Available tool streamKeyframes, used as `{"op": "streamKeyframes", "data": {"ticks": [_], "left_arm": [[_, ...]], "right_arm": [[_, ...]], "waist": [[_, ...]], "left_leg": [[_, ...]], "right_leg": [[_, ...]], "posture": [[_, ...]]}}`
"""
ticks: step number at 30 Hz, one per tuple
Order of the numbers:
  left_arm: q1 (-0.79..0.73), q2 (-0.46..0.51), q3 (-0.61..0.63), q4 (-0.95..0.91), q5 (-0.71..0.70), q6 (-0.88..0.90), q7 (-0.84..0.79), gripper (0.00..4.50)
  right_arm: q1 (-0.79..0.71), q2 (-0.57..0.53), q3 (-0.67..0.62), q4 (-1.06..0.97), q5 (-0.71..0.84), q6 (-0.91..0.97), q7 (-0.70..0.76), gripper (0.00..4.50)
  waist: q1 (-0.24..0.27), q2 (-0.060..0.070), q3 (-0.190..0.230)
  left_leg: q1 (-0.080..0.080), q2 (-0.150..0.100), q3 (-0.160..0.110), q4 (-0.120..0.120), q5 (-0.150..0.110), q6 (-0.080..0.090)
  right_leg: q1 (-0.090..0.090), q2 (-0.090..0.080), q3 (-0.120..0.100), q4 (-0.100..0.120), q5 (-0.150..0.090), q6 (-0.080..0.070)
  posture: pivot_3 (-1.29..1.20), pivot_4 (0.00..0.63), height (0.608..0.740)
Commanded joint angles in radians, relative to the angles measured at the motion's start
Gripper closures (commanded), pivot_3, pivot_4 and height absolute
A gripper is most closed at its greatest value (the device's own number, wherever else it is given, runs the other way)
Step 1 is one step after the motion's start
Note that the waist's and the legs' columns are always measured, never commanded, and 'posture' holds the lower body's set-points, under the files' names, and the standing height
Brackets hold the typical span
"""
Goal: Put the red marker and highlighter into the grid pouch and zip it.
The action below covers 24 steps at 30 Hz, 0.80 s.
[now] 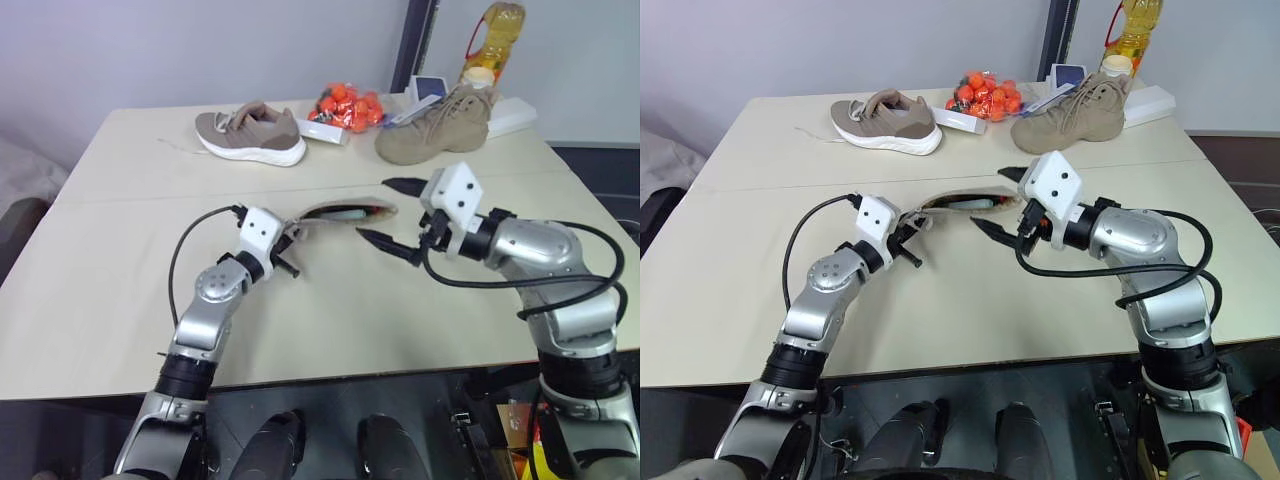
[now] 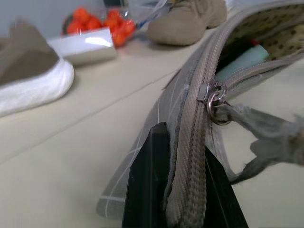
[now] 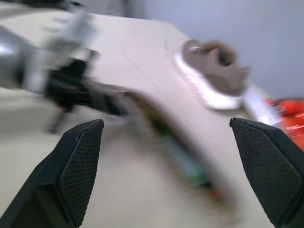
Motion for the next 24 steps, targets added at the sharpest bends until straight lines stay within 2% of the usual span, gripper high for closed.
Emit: {"op": "streamKeyframes", "data": {"ticks": [1,9,17,20,23,24], "left_arm": [[-0.074,-0.033,0.046,-0.070,-0.101,0.178,0.019,4.50],[-0.142,-0.085,0.115,-0.153,-0.276,0.452,0.041,4.50],[-0.129,-0.081,0.115,-0.211,-0.336,0.531,0.047,4.50],[-0.117,-0.082,0.113,-0.234,-0.347,0.545,0.050,4.50],[-0.113,-0.084,0.121,-0.237,-0.352,0.550,0.061,4.50],[-0.113,-0.085,0.124,-0.236,-0.352,0.551,0.064,4.50]], "right_arm": [[0.036,0.066,0.019,-0.023,0.049,0.060,-0.075,0.08],[-0.035,0.253,0.093,0.107,-0.015,0.108,-0.308,0.08],[-0.089,0.326,0.133,0.181,-0.023,0.076,-0.362,0.08],[-0.096,0.337,0.139,0.192,-0.023,0.068,-0.368,0.94],[-0.099,0.336,0.138,0.192,-0.015,0.070,-0.366,2.41],[-0.100,0.335,0.137,0.191,-0.012,0.070,-0.364,3.04]], "waist": [[-0.002,0.000,0.000],[-0.005,0.000,0.000],[-0.004,0.000,0.000],[-0.006,0.000,0.000],[-0.005,0.000,0.000],[-0.005,0.000,0.000]], "left_leg": [[0.000,0.000,0.000,0.000,0.000,0.000],[0.000,0.000,0.000,0.000,0.000,-0.001],[0.000,0.000,0.000,0.000,0.000,-0.001],[0.000,0.000,0.000,0.000,0.000,-0.001],[0.000,0.000,0.000,0.000,0.000,-0.001],[0.000,0.000,0.001,0.000,0.000,-0.001]], "right_leg": [[0.000,0.000,0.000,0.000,0.000,0.000],[-0.001,0.001,0.001,0.001,0.000,0.000],[-0.001,0.002,0.001,0.001,0.001,0.000],[-0.001,0.002,0.001,0.001,0.001,0.000],[-0.001,0.002,0.001,0.001,0.001,0.000],[-0.001,0.002,0.001,0.001,0.001,0.000]], "posture": [[0.00,0.150,0.740],[0.00,0.150,0.740],[0.00,0.150,0.740],[0.00,0.150,0.740],[0.00,0.150,0.740],[0.00,0.150,0.740]]}}
